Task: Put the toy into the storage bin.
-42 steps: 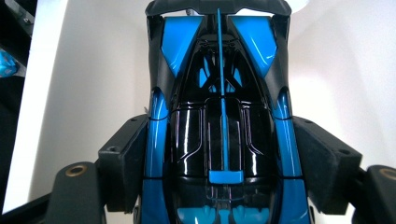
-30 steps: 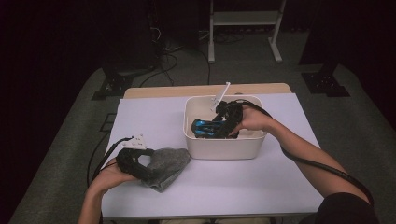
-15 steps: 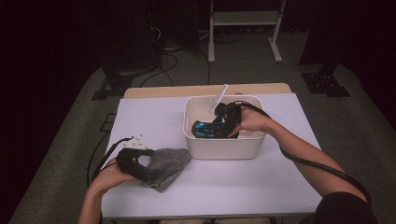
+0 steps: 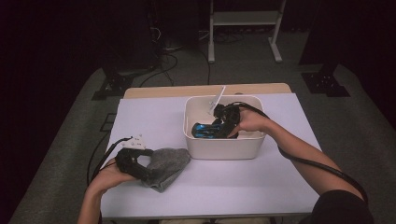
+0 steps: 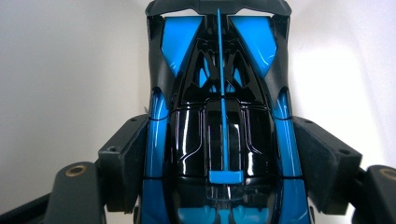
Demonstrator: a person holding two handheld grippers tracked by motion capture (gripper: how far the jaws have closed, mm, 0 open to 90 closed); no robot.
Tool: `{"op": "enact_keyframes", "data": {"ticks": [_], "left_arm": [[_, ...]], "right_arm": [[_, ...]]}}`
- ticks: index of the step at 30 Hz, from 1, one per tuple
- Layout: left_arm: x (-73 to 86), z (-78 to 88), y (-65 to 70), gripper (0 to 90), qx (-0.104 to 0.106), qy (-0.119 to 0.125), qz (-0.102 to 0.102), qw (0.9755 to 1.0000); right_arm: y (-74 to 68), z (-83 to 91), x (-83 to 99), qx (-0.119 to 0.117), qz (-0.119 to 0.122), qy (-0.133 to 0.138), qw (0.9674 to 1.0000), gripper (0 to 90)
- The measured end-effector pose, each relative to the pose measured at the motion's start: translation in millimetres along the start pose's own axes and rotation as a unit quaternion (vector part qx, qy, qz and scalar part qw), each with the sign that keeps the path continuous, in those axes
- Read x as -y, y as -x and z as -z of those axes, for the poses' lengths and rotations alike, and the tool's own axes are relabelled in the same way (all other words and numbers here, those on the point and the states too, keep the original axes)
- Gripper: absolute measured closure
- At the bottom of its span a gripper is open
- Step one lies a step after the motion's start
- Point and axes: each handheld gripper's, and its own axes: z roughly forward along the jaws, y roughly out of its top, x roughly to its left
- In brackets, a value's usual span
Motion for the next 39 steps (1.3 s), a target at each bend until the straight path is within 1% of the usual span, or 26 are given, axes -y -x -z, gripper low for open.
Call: {"op": "enact_keyframes", "data": {"ticks": [10, 20, 26, 27, 29, 31, 32, 33, 35, 37, 39], "left_arm": [[0.3, 0.1, 0.0, 9.0, 0.003, -0.003, -0.003, 1.0], [1.1, -1.5, 0.3, 9.0, 0.005, -0.005, -0.001, 1.0], [0.8, 0.1, 0.8, 9.0, 0.004, -0.003, -0.003, 1.0], [0.9, 0.1, 0.9, 9.0, 0.004, -0.004, -0.003, 1.0], [1.3, 0.0, 1.1, 9.0, 0.004, -0.005, -0.004, 1.0], [1.3, 0.4, 1.1, 9.0, 0.004, -0.004, -0.004, 1.0], [1.1, 0.5, 1.1, 8.9, 0.005, -0.004, -0.004, 1.0], [1.0, 0.5, 1.3, 8.9, 0.004, -0.004, -0.004, 1.0], [0.8, 0.4, 1.5, 8.9, 0.004, -0.004, -0.005, 1.0], [0.5, 0.7, 2.2, 9.0, 0.004, -0.006, -0.006, 1.0], [0.5, 1.1, 2.5, 8.9, 0.004, -0.003, -0.004, 1.0]], "right_arm": [[0.1, -3.3, -0.4, -0.006, -0.003, -0.008, 0.9999, 25.1], [0.0, -4.9, -0.3, -0.009, -0.009, -0.016, 0.9998, 25.2], [0.0, -5.2, -1.4, -0.014, -0.009, -0.01, 0.9998, 25.4], [-1.1, -6.2, -1.8, -0.011, -0.009, -0.02, 0.9997, 25.4], [-1.5, -8.8, -0.5, -0.011, -0.012, -0.028, 0.9995, 25.4], [-1.2, -10.2, 0.6, -0.013, -0.019, -0.027, 0.9994, 25.3], [-1.3, -10.6, 0.6, -0.014, -0.018, -0.026, 0.9994, 25.3], [-1.9, -10.8, 0.3, -0.009, -0.012, -0.024, 0.9996, 25.3], [-3.7, -11.6, -1.3, -0.009, -0.015, -0.026, 0.9995, 25.3], [-4.0, -12.9, -2.1, -0.011, -0.013, -0.028, 0.9995, 25.2], [-3.7, -13.1, -2.1, -0.01, -0.015, -0.026, 0.9995, 25.9]]}}
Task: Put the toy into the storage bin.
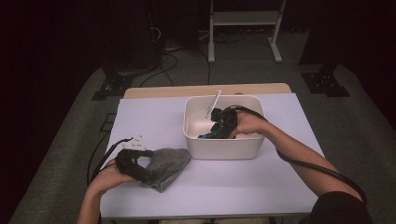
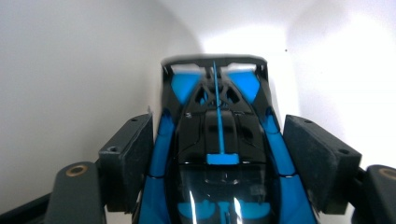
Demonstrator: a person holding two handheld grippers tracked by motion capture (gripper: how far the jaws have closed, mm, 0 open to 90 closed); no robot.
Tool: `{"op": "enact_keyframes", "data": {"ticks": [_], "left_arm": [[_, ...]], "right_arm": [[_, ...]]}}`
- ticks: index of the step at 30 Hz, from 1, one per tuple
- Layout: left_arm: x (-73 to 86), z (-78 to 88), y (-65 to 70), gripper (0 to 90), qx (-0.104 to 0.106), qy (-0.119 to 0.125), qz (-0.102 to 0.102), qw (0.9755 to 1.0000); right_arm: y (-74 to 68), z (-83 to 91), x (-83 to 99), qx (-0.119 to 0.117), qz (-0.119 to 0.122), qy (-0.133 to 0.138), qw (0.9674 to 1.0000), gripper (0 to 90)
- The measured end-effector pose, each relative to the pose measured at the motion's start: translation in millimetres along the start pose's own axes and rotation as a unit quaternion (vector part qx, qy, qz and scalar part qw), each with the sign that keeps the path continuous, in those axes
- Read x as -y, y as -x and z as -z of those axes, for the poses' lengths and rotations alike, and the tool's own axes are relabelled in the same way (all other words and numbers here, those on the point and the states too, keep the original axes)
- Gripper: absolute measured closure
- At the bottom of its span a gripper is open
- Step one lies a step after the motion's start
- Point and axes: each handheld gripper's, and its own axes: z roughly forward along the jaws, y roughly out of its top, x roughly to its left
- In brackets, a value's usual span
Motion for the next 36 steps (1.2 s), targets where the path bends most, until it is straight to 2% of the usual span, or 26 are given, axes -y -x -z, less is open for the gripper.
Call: {"op": "enact_keyframes", "data": {"ticks": [3, 9, 19, 36], "left_arm": [[0.2, 0.0, -0.4, 8.9, 0.0, 0.0, 0.0, 1.0], [-0.2, -1.3, 0.6, 9.0, 0.002, -0.002, -0.003, 1.0], [-0.2, -1.5, 1.1, 8.9, 0.001, -0.001, -0.002, 1.0], [0.8, 0.7, 7.6, 8.9, -0.003, -0.001, -0.005, 1.0]], "right_arm": [[0.5, 8.0, -1.9, -0.005, 0.002, 0.027, 0.9996, 28.3], [-1.0, 16.9, -3.1, 0.006, 0.004, 0.025, 0.9997, 29.2], [-0.8, 20.4, -0.4, 0.003, 0.001, 0.034, 0.9994, 30.3], [-7.9, 44.2, 0.8, 0.018, -0.005, 0.052, 0.9985, 29.9]]}}
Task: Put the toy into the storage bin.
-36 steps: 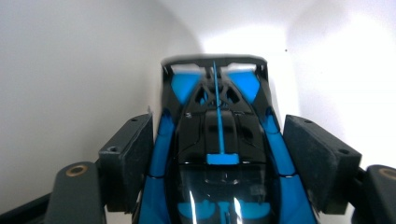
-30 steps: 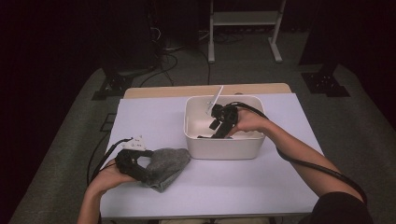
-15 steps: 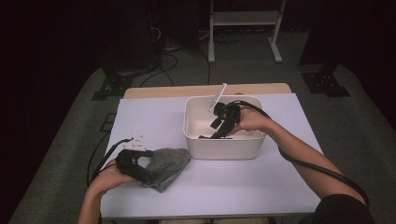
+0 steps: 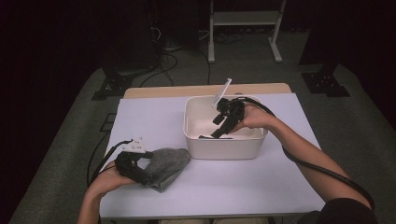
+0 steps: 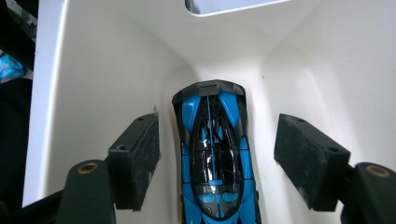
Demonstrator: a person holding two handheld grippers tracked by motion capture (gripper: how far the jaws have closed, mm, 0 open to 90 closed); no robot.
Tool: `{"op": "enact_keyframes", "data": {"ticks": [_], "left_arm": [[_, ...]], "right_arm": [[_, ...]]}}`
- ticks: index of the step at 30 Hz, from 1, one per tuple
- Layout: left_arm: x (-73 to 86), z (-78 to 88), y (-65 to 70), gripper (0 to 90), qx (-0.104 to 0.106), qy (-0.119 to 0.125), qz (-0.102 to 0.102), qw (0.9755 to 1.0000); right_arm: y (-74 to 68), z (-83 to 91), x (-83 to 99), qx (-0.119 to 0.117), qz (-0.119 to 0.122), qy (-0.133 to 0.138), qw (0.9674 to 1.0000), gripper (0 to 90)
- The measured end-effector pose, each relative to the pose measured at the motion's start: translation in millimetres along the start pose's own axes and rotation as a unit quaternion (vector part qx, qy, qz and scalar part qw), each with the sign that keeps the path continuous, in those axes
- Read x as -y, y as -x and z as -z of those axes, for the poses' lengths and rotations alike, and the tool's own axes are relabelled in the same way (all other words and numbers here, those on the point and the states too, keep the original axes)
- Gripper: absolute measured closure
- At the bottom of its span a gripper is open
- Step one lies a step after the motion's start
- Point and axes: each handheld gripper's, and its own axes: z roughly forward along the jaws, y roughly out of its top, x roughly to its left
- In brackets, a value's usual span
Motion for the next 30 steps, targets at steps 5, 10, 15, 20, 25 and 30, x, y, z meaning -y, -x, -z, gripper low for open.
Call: {"op": "enact_keyframes", "data": {"ticks": [5, 10, 15, 20, 25, 30], "left_arm": [[-0.2, -0.3, 0.9, 8.9, -0.001, 0.0, 0.0, 1.0], [-1.1, -0.6, 1.5, 8.9, 0.0, -0.002, -0.004, 1.0], [-0.6, -1.1, 1.5, 8.9, 0.0, -0.003, -0.003, 1.0], [0.4, -1.0, 1.2, 8.9, -0.001, -0.002, -0.001, 1.0], [1.5, -1.0, 0.6, 8.9, -0.002, -0.002, 0.002, 1.0], [1.8, -1.3, 0.0, 8.9, -0.001, -0.003, 0.001, 1.0]], "right_arm": [[-4.1, 9.6, 1.0, 0.007, -0.004, 0.004, 1.0, 29.5], [-7.0, 21.5, 0.9, 0.017, 0.002, 0.016, 0.9997, 29.6], [-13.0, 35.0, 1.7, 0.024, 0.0, 0.026, 0.9994, 29.6], [-17.5, 46.1, 5.1, 0.033, -0.001, 0.032, 0.9989, 29.6], [-23.0, 56.5, 10.3, 0.041, -0.005, 0.038, 0.9984, 29.7], [-28.7, 66.4, 18.2, 0.046, -0.011, 0.045, 0.9979, 29.7]]}}
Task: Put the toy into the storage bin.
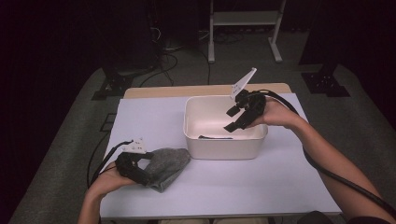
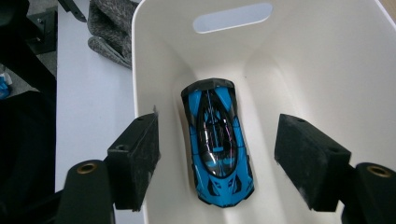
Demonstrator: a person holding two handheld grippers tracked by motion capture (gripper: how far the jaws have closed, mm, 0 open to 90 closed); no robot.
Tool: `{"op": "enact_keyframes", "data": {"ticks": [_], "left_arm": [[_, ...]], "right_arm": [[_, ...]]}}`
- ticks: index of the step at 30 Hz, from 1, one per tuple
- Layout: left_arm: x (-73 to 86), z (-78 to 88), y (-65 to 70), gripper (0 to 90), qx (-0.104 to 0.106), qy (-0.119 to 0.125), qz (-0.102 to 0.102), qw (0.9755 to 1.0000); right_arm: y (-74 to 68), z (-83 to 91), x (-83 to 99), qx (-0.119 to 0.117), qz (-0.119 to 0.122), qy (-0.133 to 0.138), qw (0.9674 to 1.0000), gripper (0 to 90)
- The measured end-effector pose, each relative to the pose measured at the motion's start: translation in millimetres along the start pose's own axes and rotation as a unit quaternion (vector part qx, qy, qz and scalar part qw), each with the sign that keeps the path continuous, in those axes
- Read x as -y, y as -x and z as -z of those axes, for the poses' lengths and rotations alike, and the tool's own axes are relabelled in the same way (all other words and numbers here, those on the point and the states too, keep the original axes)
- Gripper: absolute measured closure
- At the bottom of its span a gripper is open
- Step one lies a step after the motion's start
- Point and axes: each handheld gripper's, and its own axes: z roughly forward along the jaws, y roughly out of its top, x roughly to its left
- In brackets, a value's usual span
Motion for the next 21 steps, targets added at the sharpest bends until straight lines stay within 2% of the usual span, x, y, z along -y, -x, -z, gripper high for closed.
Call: {"op": "enact_keyframes", "data": {"ticks": [9, 21], "left_arm": [[0.3, -3.0, -0.4, 8.9, 0.0, -0.001, 0.004, 1.0], [0.8, -3.2, 0.7, 8.9, -0.004, -0.009, 0.002, 1.0]], "right_arm": [[-9.6, 18.7, 12.7, 0.017, -0.004, 0.011, 0.9998, 29.6], [-24.1, 35.9, 30.8, 0.024, -0.008, 0.015, 0.9996, 29.6]]}}
